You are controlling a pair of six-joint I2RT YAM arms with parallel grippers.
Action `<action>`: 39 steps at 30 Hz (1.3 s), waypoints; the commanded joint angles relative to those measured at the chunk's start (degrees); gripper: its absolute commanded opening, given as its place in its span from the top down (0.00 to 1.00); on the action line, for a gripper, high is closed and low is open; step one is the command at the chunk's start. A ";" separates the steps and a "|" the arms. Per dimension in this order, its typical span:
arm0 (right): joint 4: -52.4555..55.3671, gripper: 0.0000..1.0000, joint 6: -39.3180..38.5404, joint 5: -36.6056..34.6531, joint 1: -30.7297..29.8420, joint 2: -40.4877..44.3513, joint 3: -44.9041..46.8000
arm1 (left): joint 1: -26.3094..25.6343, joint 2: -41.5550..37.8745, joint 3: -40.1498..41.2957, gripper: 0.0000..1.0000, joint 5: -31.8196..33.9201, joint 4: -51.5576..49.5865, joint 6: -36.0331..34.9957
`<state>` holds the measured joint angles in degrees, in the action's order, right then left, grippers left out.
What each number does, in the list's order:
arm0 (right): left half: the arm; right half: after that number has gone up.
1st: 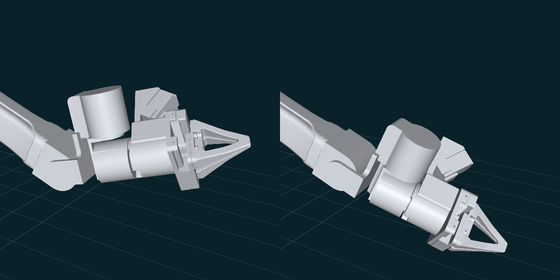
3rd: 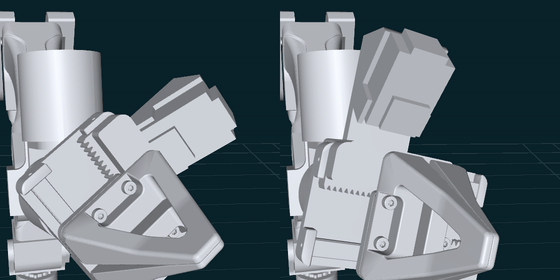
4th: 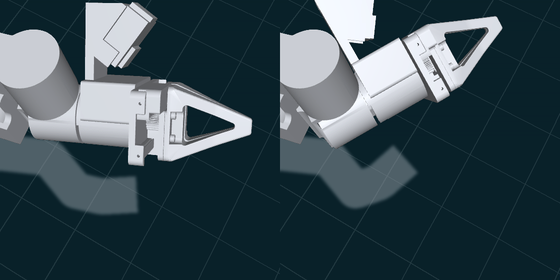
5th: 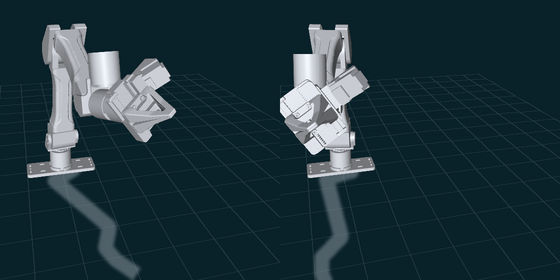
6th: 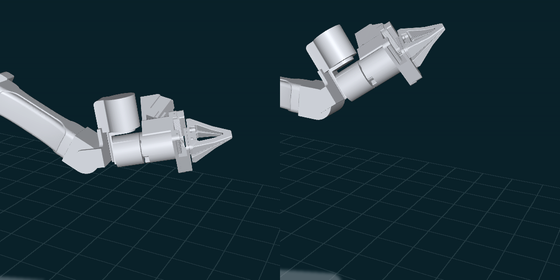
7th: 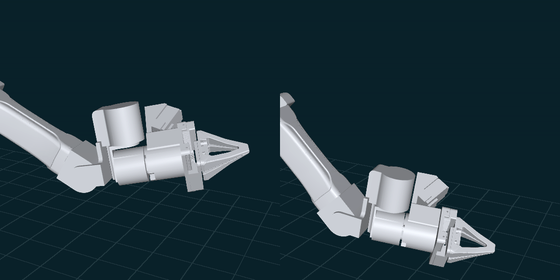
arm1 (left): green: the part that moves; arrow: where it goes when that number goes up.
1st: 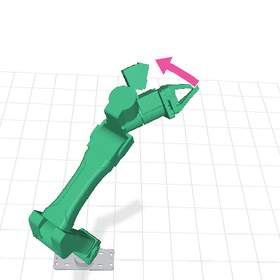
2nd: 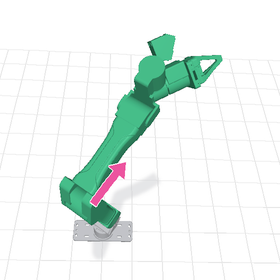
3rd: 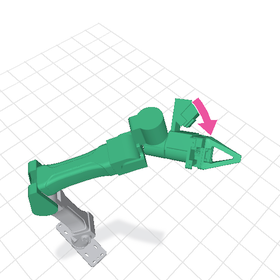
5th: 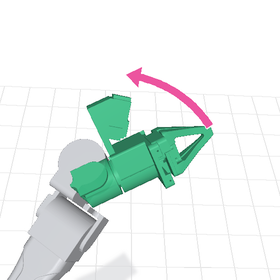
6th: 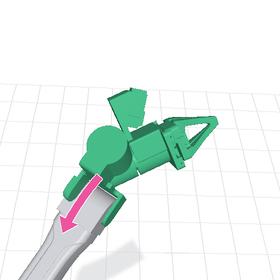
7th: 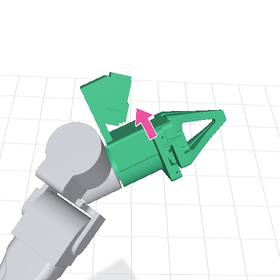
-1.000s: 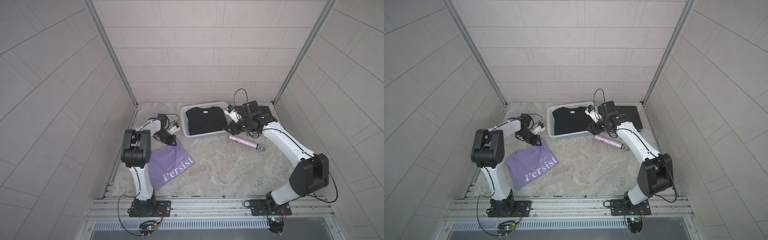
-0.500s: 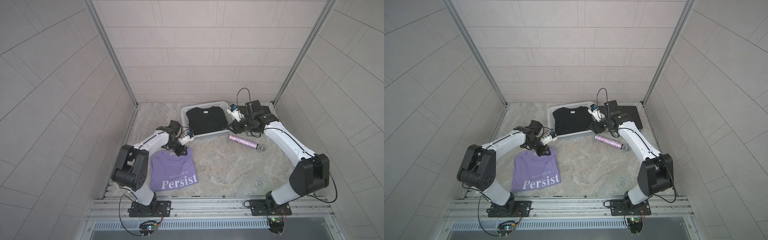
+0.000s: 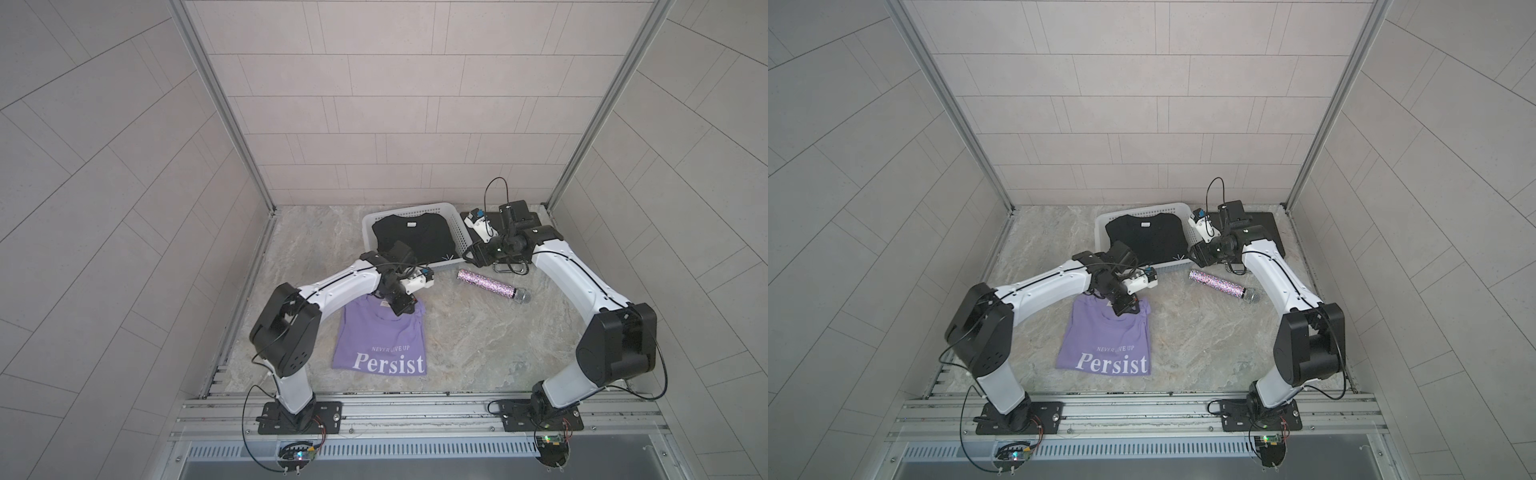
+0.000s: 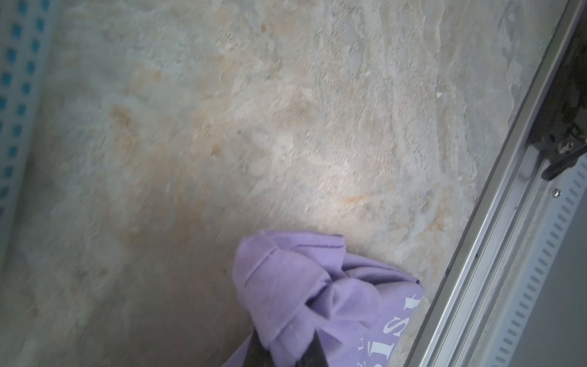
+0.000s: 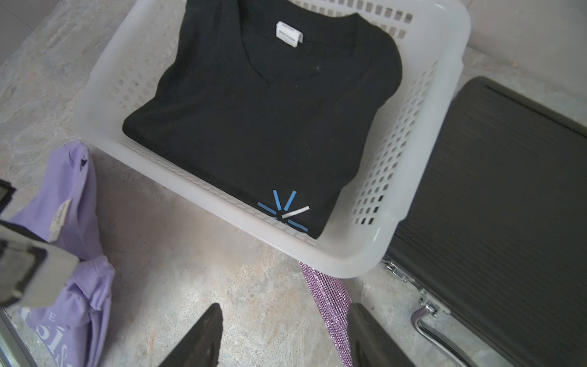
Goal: Put the folded t-shirts into the basket
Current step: Adjust the T-shirt at the center of the board, then pick up the T-shirt from the center of the board.
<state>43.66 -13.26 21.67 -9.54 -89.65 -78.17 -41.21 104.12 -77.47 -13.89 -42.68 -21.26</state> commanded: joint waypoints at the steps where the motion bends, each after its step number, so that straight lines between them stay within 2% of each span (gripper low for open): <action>1: 3.35 0.34 1.28 -1.61 3.09 2.01 2.96 | -5.23 5.61 -5.77 0.90 0.16 -0.51 5.90; 2: 3.62 0.34 1.10 -1.99 3.94 2.58 3.93 | -6.30 7.16 -7.81 0.86 0.19 -1.19 6.17; 6: 4.01 0.34 -0.68 -3.22 5.67 5.11 7.85 | -7.41 9.22 -14.39 0.58 0.19 -5.65 6.02; 10: 4.04 0.33 -2.91 -0.56 5.67 7.51 11.66 | -7.07 3.14 -13.38 0.28 1.91 -6.80 2.73; 12: 4.39 0.33 -4.60 3.53 5.46 8.82 13.87 | -6.29 -1.54 -10.34 0.21 2.49 -6.79 0.96; 16: 4.58 0.30 -6.93 8.43 2.27 10.28 17.84 | -1.52 -11.07 -0.47 0.17 2.03 -5.99 -1.60; 20: 0.46 0.30 -5.86 8.48 -5.32 10.44 21.78 | 7.94 -18.99 11.73 0.17 0.70 -4.20 -3.08; 22: -3.32 0.29 -4.25 8.31 -9.09 10.12 23.63 | 13.14 -21.46 17.14 0.16 0.20 -1.84 -3.25; 24: -5.98 0.29 -3.73 7.81 -12.54 9.25 24.30 | 16.25 -22.08 20.90 0.15 0.52 0.95 -3.47; 28: -7.55 0.27 -4.09 5.01 -17.97 5.07 23.95 | 16.82 -19.04 22.48 0.15 2.55 3.81 -3.86; 30: -6.54 0.26 -4.64 1.17 -19.96 2.28 23.09 | 16.78 -17.91 22.79 0.15 3.45 6.26 -4.37; 35: -5.93 0.26 -5.62 -3.14 -20.43 -1.26 22.19 | 16.52 -14.49 21.67 0.15 6.60 9.86 -6.14; 39: -4.20 0.26 -7.57 -1.24 -20.43 -1.23 22.45 | 16.51 -11.58 20.34 0.15 8.60 11.23 -7.78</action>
<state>38.22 -18.76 20.62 -29.87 -91.24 -55.02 -24.51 91.15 -55.57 -6.85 -33.56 -26.89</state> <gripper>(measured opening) 0.740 0.850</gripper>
